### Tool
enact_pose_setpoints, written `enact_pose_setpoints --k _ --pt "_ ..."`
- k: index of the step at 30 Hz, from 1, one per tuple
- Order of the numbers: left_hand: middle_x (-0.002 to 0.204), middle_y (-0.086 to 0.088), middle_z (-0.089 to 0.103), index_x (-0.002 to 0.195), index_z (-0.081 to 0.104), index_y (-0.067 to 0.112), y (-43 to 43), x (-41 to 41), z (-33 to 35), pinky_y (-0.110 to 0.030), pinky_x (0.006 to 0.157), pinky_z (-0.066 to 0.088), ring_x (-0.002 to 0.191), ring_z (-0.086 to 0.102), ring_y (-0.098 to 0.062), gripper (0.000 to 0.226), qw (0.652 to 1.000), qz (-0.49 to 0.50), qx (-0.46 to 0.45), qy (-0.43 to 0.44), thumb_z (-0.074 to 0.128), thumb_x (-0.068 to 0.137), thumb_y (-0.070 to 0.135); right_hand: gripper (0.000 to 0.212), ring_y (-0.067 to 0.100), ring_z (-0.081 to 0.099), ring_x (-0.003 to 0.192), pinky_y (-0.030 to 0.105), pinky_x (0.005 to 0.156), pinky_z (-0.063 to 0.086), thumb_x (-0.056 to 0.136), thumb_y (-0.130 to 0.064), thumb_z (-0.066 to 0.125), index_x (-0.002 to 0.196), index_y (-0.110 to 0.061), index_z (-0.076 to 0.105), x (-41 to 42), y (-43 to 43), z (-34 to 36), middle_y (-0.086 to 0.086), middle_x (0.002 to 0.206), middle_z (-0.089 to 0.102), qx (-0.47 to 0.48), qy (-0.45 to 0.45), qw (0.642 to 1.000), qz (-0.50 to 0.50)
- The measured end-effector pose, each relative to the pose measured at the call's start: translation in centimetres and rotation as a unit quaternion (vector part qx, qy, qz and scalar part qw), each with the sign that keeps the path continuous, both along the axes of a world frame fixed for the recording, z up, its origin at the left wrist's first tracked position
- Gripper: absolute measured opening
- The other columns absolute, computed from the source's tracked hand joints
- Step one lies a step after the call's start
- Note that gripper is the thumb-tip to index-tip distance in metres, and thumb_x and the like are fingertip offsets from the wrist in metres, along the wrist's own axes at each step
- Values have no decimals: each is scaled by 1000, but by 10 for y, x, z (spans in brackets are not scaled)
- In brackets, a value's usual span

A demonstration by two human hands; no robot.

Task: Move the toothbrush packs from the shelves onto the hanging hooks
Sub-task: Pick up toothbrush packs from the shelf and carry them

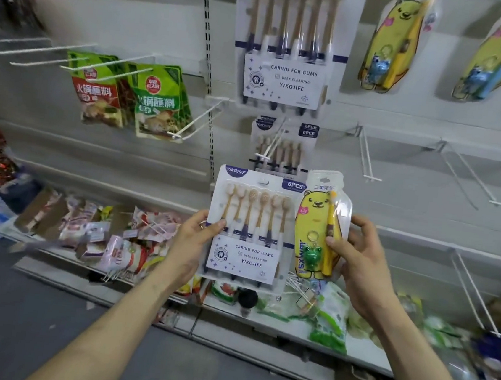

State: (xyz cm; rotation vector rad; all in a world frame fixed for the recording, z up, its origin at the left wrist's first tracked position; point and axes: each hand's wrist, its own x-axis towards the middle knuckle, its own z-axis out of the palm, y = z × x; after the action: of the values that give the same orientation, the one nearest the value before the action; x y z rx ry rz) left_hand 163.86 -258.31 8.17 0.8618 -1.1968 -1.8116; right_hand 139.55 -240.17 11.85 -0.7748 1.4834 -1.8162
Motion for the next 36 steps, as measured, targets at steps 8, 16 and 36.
enact_pose_setpoints --k 8,16,36 --pt "121 -20 75 131 62 4 -20 -26 1 -45 82 64 107 75 -35 32 999 -8 24 32 66 99 10 43 52 67 97 90 69 41 96 3 65 132 -20 55 -13 -1 -9 16 118 73 18 1 1000 8" --pt "124 -21 74 128 66 10 -49 -30 -2 -50 94 60 111 73 -36 38 999 -26 12 41 72 92 16 44 34 74 97 56 70 57 96 6 62 135 -13 52 -9 -22 -8 15 120 73 15 -25 999 26" --pt "124 -16 75 129 66 10 -111 -68 -25 -47 94 61 112 73 -32 35 998 -51 -32 3 70 95 13 43 53 66 94 73 73 44 94 6 63 130 -17 55 -10 -35 -19 22 117 73 27 -27 999 -24"
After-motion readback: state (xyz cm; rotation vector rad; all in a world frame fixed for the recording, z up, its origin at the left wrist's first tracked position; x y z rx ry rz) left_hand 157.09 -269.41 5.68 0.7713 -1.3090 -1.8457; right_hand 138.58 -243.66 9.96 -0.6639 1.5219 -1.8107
